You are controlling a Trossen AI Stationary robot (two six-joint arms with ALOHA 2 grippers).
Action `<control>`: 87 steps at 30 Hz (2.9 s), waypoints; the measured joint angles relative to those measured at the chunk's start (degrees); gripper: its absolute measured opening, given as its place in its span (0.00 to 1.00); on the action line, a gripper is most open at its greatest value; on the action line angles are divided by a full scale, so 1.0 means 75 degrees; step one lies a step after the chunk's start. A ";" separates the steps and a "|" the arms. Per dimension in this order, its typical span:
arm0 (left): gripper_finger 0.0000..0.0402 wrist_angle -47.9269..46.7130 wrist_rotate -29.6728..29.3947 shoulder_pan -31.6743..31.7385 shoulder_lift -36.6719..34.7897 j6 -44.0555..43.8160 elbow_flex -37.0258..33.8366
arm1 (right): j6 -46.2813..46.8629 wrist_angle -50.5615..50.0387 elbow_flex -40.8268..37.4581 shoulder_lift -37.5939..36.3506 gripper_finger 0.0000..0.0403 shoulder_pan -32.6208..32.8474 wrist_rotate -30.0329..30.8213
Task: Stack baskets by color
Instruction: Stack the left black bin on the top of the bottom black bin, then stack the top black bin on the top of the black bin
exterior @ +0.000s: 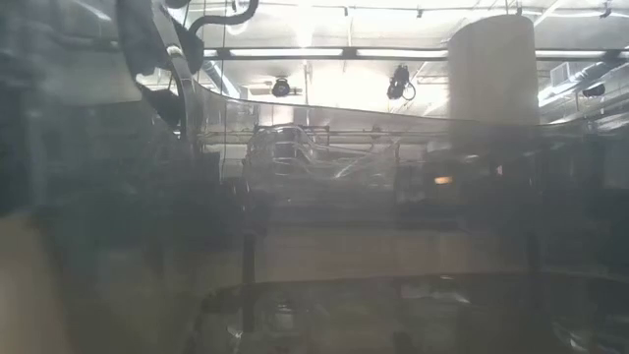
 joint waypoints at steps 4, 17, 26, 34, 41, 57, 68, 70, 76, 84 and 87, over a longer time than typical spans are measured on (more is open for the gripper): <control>0.44 -0.0440 0.0202 0.0075 -0.0068 0.0081 0.0425 | -0.0008 -0.0024 0.0000 0.0001 0.52 0.0000 0.0000; 0.39 0.0351 0.0001 0.0261 -0.0047 0.0015 0.0129 | 0.0049 -0.0051 0.0000 0.0000 0.52 0.0096 -0.0013; 0.49 0.0173 -0.0118 0.0603 -0.0229 0.1150 0.0653 | 0.0582 -0.0099 -0.0022 0.0001 0.52 0.0096 0.0638; 0.43 0.0331 -0.0333 0.1476 -0.0315 0.1229 0.0626 | 0.1095 0.0028 -0.0088 0.0102 0.52 0.0012 0.1196; 0.42 0.0951 -0.0259 0.1532 -0.0316 0.0969 0.0624 | 0.1428 0.0095 -0.0093 0.0427 0.52 -0.0293 0.1263; 0.40 0.1249 -0.1137 0.1127 -0.0306 -0.0080 0.0572 | 0.0397 0.1184 -0.0099 0.0584 0.52 -0.0721 0.1420; 0.40 0.1878 -0.1128 0.0699 -0.0189 -0.0238 0.0575 | -0.0477 0.1326 -0.0099 0.0494 0.52 -0.0857 0.1159; 0.40 0.1819 -0.1135 0.0637 -0.0085 -0.0254 0.0571 | -0.0561 0.1368 -0.0099 0.0425 0.52 -0.0851 0.0956; 0.40 0.1738 -0.1143 0.0483 0.0372 -0.0227 0.0572 | -0.0563 0.1334 -0.0097 0.0082 0.52 -0.0750 0.0497; 0.40 0.1685 -0.1765 0.0568 0.0684 -0.0060 0.0578 | -0.0489 0.1231 -0.0096 -0.0079 0.52 -0.0330 0.0320; 0.40 0.1477 -0.1721 0.0565 0.0843 -0.0034 0.0566 | -0.0489 0.1167 -0.0096 -0.0086 0.52 -0.0188 0.0329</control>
